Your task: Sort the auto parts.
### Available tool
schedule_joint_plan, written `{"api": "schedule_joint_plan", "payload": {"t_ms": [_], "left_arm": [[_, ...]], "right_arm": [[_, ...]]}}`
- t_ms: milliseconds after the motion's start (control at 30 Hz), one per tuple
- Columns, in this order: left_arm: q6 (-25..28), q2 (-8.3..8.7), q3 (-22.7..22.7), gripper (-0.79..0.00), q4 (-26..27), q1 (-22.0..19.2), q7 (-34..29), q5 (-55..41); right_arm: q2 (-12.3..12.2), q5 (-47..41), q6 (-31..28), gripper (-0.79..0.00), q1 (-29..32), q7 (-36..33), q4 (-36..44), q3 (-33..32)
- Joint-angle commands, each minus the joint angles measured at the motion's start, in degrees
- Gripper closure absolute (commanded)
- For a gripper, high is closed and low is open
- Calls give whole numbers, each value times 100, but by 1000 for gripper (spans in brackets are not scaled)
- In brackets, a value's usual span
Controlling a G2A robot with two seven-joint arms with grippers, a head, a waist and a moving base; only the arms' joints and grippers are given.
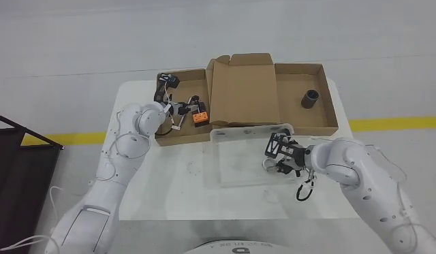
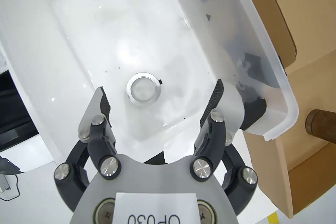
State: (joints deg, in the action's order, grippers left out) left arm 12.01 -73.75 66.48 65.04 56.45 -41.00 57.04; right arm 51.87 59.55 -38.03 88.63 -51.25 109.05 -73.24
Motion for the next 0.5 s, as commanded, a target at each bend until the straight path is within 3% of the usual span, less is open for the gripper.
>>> {"api": "schedule_joint_plan", "payload": {"t_ms": [0, 333, 467], "left_arm": [[0, 0, 0, -785, 0, 0, 0, 0], [0, 0, 0, -785, 0, 0, 0, 0], [0, 0, 0, -785, 0, 0, 0, 0]], "right_arm": [[6, 70, 80, -751, -28, -41, 10, 72], [71, 327, 493, -733, -325, -256, -72, 549], [106, 446, 654, -640, -478, -409, -193, 760]]}}
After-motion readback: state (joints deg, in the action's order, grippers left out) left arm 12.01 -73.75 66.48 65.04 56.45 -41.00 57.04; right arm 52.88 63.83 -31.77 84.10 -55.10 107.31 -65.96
